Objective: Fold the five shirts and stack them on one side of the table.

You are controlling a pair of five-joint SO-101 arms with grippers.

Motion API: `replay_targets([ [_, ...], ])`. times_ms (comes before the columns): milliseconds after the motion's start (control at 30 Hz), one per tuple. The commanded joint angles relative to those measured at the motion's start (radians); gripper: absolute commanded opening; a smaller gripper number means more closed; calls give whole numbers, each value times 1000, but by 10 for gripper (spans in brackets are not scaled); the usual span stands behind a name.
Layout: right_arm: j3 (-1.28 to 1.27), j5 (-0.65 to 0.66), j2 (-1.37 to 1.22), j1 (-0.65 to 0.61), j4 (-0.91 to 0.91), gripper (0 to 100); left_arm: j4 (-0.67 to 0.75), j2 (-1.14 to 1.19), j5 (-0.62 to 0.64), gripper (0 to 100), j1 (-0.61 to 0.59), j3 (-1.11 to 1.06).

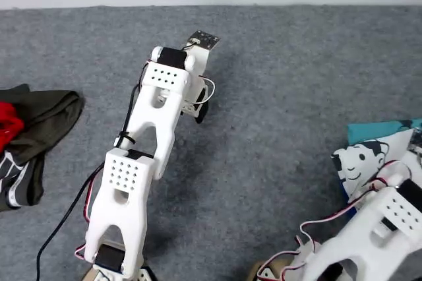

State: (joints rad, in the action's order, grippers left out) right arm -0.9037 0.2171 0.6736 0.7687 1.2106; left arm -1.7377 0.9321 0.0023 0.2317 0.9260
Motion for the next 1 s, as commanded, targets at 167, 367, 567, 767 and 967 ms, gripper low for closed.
replay_targets([
  [167,172,11,140,-5,108,226,-18,-25,3,166,-14,15],
  [367,230,11,199,-5,139,226,-18,-158,3,166,-55,22],
  [567,230,11,208,-5,205,226,-18,-381,3,166,-198,-5],
  [767,232,80,209,-5,260,226,-18,-647,8,166,-437,-255],
  [967,232,269,209,-5,355,226,-15,-902,5,166,-760,-582],
])
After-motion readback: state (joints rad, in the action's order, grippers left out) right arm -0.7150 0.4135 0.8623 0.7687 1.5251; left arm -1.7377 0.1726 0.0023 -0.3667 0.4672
